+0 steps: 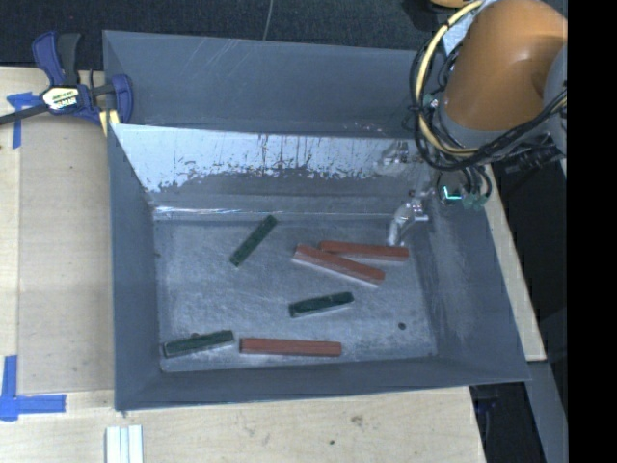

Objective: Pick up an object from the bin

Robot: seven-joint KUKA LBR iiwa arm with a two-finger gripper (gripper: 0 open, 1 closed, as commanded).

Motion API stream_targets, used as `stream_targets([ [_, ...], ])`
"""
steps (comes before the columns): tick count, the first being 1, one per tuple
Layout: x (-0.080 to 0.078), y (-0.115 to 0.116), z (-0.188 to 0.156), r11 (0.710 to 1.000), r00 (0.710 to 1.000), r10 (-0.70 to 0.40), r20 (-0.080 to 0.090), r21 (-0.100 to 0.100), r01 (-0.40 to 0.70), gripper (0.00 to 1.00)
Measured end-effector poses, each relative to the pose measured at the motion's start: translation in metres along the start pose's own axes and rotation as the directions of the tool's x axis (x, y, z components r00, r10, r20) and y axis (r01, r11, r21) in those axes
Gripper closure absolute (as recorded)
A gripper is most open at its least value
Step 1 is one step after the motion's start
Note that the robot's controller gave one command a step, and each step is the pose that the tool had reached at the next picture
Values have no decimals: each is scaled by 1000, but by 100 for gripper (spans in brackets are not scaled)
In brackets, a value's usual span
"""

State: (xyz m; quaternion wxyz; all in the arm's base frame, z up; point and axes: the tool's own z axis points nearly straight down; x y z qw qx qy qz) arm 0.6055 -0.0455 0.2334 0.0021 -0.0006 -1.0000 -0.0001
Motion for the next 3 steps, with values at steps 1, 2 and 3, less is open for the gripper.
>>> stream_targets([
  [1, -2, 0, -5, 1000, 1000, -1, 8, 1, 1, 0],
  [2, 12, 21, 76, 997, 997, 71, 4, -1, -71, 0],
  [3, 9, 19, 73, 999, 999, 43, 10, 0, -43, 0],
])
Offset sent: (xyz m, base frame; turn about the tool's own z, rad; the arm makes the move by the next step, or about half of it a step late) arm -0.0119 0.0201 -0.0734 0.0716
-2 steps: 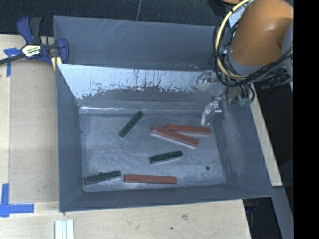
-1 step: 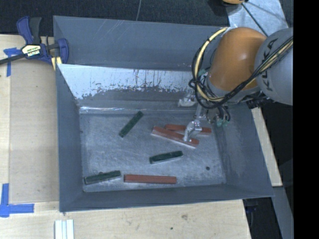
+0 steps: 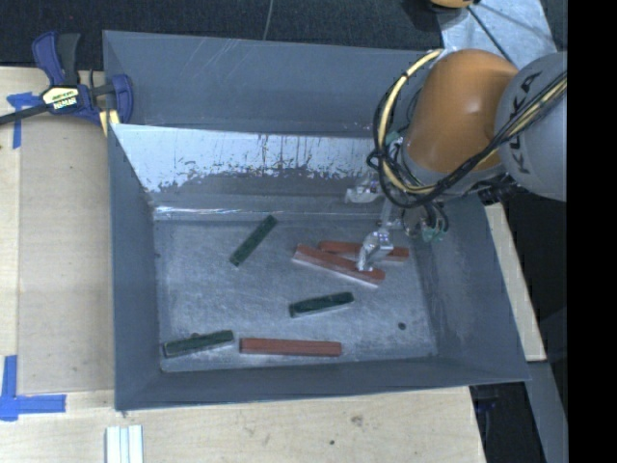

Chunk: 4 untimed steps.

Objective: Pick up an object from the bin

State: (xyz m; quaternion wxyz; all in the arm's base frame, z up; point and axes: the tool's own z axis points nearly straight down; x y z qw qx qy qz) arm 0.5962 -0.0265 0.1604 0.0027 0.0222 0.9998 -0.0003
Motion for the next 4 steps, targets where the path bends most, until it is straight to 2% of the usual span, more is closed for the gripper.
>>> stream_targets([
  [1, 4, 4, 20, 997, 997, 71, -5, 0, -71, 0],
  [2, 7, 7, 82, 997, 997, 74, 2, 0, -74, 0],
  [3, 5, 7, 77, 997, 997, 75, 7, -1, -75, 100],
  [4, 5, 7, 77, 997, 997, 75, 7, -1, -75, 100],
])
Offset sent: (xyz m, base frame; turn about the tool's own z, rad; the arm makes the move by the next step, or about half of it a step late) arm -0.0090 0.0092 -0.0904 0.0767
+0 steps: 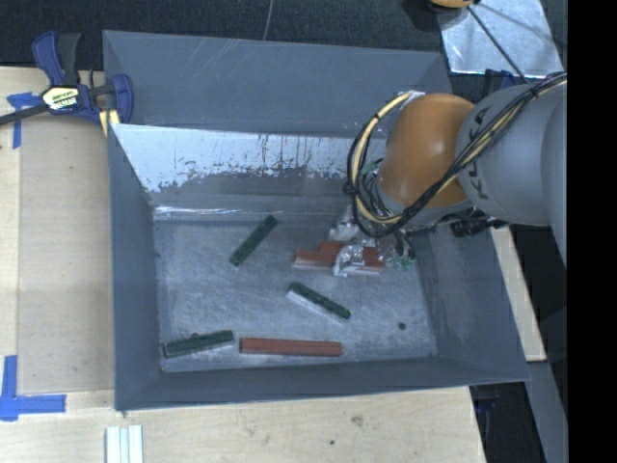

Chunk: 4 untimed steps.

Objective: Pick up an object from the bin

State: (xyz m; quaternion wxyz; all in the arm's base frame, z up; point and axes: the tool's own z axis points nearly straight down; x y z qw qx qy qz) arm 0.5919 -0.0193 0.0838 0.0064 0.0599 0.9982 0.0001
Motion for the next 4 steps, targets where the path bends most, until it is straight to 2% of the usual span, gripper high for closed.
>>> stream_targets([
  [1, 1, 0, -2, 1000, 1000, -1, -3, 0, 1, 100],
  [2, 4, 0, -14, 1000, 1000, -1, -17, 1, 1, 100],
  [3, 3, 0, -36, 1000, 1000, -1, -15, 1, 1, 100],
  [4, 0, -1, -50, 1000, 1000, -1, -7, 0, 1, 100],
])
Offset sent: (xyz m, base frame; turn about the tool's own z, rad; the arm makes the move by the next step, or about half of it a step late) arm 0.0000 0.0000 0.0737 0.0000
